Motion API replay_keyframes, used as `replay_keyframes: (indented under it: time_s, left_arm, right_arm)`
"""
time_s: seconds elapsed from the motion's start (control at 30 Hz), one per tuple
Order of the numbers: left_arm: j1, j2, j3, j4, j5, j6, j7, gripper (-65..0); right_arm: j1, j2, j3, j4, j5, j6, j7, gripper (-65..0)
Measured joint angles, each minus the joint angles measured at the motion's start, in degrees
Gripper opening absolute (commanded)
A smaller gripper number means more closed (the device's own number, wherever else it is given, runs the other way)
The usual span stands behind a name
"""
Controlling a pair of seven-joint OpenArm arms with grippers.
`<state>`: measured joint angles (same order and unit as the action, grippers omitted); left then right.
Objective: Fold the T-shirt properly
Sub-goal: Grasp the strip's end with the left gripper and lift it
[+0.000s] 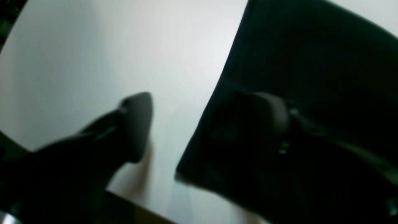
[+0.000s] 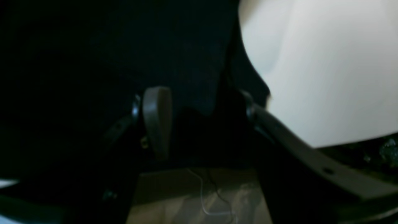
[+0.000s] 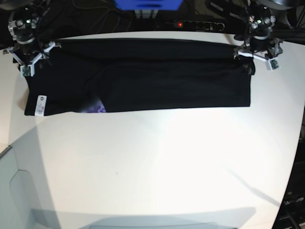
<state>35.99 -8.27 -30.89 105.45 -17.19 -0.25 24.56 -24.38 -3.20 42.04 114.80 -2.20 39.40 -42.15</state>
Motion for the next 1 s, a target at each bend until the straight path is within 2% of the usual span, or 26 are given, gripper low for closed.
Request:
replay_keyframes:
  time_s: [0.13,0.33,0.5,0.77,0.87,1.0]
  left_arm:
    - [-0.94,-0.17,0.15,-0.13,0.0,-0.09,-0.26,-13.2]
    - [-4.33,-0.02,1.57,-2.73,0.15,-0.02,-0.83,-13.2]
    - [-4.76,0.15,3.76,-6.82,0.02,-0.11,0.48,-13.2]
    - [-5.25,-0.15,6.08,-10.84,-0.7,-0.15,-2.84,-14.4]
    - [-5.38,-0.26,6.97,-11.96,-0.92,-0.55,-4.26,-26.0]
    - [-5.53,-0.26,7.13,-12.22,-1.22,-1.33,-4.48,-48.9]
  right_arm:
    - [1.55,-1.55,-1.88,-0.33,-0.37,0.0,-0.26,-34.8]
    - [1.81,-1.7,-7.82,-0.94,-0.39,0.0,0.13,-34.8]
    - [1.68,-1.55,-9.73,-3.96,-0.24,0.0,0.37,-34.8]
    - [3.48,0.0,-9.27,-10.21,-0.13,-0.02,0.94,-34.9]
    - [3.58,0.5,-9.22,-10.99,0.33,-0.02,1.49,-35.1]
    - [4.72,1.31,-9.22,-11.37,0.48,0.0,1.14,-35.1]
